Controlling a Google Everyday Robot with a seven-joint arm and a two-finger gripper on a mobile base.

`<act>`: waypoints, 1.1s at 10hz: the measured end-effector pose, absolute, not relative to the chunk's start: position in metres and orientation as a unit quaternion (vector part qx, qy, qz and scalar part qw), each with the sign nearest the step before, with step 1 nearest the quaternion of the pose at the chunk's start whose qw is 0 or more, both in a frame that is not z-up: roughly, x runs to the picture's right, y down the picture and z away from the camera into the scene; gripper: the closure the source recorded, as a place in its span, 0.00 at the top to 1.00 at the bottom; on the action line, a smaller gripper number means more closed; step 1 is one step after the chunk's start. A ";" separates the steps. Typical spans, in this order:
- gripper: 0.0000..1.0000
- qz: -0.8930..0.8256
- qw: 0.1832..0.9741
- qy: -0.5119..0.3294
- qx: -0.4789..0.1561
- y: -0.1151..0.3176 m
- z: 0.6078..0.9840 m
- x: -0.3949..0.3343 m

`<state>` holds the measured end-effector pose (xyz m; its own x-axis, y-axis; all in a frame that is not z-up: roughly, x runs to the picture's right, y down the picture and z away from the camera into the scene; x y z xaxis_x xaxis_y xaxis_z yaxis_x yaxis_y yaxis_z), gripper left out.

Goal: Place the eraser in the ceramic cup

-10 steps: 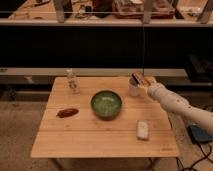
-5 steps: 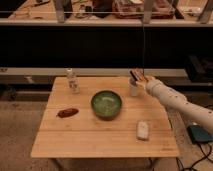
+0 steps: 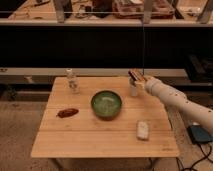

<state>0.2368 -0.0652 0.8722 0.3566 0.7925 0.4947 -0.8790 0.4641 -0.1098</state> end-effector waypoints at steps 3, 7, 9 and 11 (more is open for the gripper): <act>0.78 0.507 0.824 -0.238 0.083 -0.074 0.863 0.242; 0.80 0.522 0.819 -0.224 0.080 -0.068 0.857 0.258; 0.80 0.530 0.815 -0.222 0.079 -0.067 0.853 0.261; 0.80 0.536 0.810 -0.222 0.080 -0.066 0.849 0.264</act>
